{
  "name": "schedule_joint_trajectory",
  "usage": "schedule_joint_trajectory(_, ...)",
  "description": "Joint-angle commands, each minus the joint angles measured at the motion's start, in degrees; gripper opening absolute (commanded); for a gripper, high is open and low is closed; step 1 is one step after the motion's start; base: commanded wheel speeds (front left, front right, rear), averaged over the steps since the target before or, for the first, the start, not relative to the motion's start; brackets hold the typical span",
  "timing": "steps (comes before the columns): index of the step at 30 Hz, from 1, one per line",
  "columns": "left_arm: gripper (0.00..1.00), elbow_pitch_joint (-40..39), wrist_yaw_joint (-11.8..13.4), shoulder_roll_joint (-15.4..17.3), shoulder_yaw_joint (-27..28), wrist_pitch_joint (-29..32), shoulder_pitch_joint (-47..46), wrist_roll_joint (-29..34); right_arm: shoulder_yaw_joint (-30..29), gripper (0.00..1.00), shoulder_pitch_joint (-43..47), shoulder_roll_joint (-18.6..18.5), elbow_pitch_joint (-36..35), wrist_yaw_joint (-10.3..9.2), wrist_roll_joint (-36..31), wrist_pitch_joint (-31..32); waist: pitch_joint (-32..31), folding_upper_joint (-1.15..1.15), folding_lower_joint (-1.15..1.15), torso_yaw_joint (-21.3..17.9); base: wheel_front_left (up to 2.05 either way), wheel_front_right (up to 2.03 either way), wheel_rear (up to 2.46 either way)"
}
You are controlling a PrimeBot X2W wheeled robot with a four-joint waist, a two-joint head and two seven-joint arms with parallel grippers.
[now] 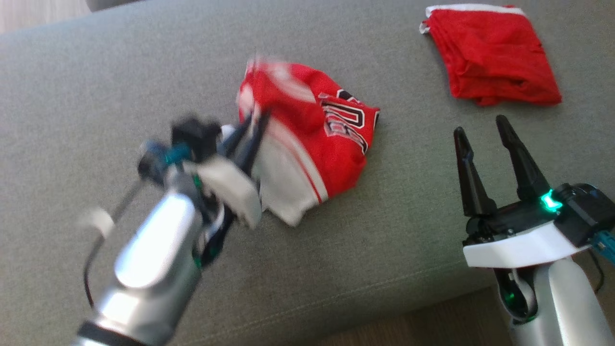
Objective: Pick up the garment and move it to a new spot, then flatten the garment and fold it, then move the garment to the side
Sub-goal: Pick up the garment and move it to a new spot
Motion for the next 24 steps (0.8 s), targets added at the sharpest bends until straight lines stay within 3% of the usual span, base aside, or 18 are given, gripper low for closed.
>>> schedule_joint_trajectory(1,0.00,0.2,0.4,0.3,1.3,-1.7,-1.5,0.6,1.7,1.00,-2.2,0.2,-2.1,-0.02,-0.2,-0.5,1.2,0.00,0.00,0.1,0.00,0.00,0.00)
schedule_joint_trajectory(7,0.00,9.4,0.7,-3.2,-0.8,-6.5,0.7,1.5,2.5,1.00,-2.7,0.2,-2.0,-0.02,-1.6,-0.5,1.9,0.00,0.00,1.4,0.00,0.00,0.00)
schedule_joint_trajectory(8,0.28,10.2,0.6,-3.6,-0.9,-7.0,0.6,1.5,2.6,1.00,-2.6,0.2,-1.9,-0.02,-1.9,-0.5,1.6,0.00,0.00,1.8,0.00,0.00,0.00)
schedule_joint_trajectory(9,0.94,10.7,0.6,-3.9,-1.1,-7.4,0.7,1.8,2.8,1.00,-2.5,0.2,-1.8,-0.02,-2.1,-0.5,1.2,0.00,0.00,2.2,0.00,0.00,0.00)
schedule_joint_trajectory(10,1.00,11.0,0.8,-4.2,-1.2,-7.7,0.8,2.0,2.9,1.00,-2.3,0.2,-1.7,-0.02,-2.4,-0.5,0.7,0.00,0.00,2.7,0.00,0.00,0.00)
schedule_joint_trajectory(15,1.00,8.0,3.5,-4.9,-0.4,-8.4,3.8,3.4,3.6,1.00,-0.2,0.2,-0.8,-0.02,-3.4,-0.5,-3.5,0.00,0.00,5.5,0.00,0.00,0.00)
schedule_joint_trajectory(24,1.00,-11.5,11.4,-2.2,6.4,-8.4,19.1,7.8,5.0,1.00,4.5,0.2,0.9,-0.02,-3.2,-0.5,-10.5,0.00,0.00,11.3,0.00,0.00,0.00)
